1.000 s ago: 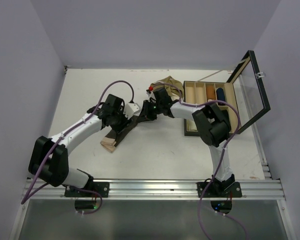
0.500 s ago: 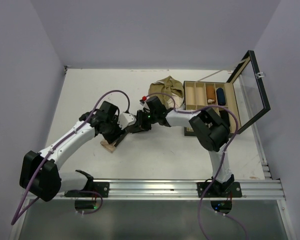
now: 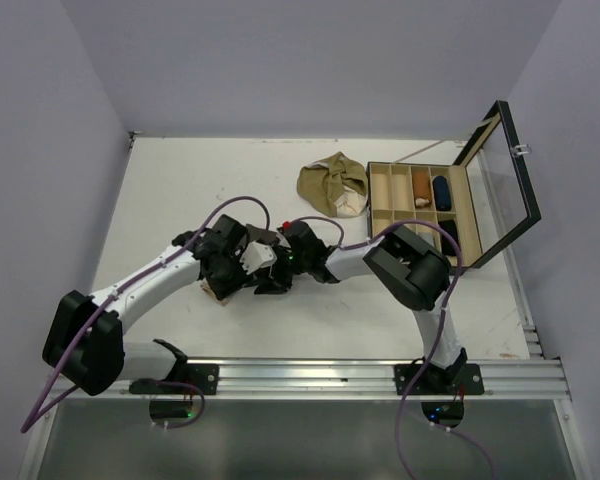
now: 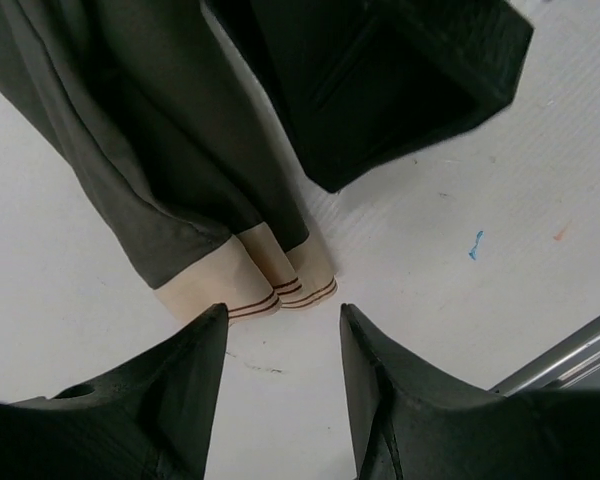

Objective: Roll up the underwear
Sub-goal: Fold the underwear

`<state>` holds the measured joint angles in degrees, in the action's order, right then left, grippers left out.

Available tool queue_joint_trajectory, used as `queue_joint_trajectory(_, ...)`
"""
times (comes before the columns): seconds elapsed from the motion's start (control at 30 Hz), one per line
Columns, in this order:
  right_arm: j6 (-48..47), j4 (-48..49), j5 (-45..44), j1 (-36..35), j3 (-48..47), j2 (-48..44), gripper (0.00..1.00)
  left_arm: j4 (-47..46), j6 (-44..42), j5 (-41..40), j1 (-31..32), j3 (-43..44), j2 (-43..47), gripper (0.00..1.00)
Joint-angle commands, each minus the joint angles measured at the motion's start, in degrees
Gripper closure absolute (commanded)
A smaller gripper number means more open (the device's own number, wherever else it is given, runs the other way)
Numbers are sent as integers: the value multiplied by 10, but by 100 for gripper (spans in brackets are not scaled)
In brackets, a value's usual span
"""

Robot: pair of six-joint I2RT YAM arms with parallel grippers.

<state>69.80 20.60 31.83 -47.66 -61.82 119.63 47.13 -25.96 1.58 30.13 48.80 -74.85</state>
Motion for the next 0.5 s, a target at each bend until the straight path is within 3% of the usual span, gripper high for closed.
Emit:
queue_joint_trajectory(0.0, 49, 39, -27, -24, -4, 13, 53, -24, 13, -15, 12, -12, -8, 48)
queue_joint_trajectory(0.47, 73, 45, -59, -23, -27, 82, 58, -85, 22, -69, 12, -34, -22, 52)
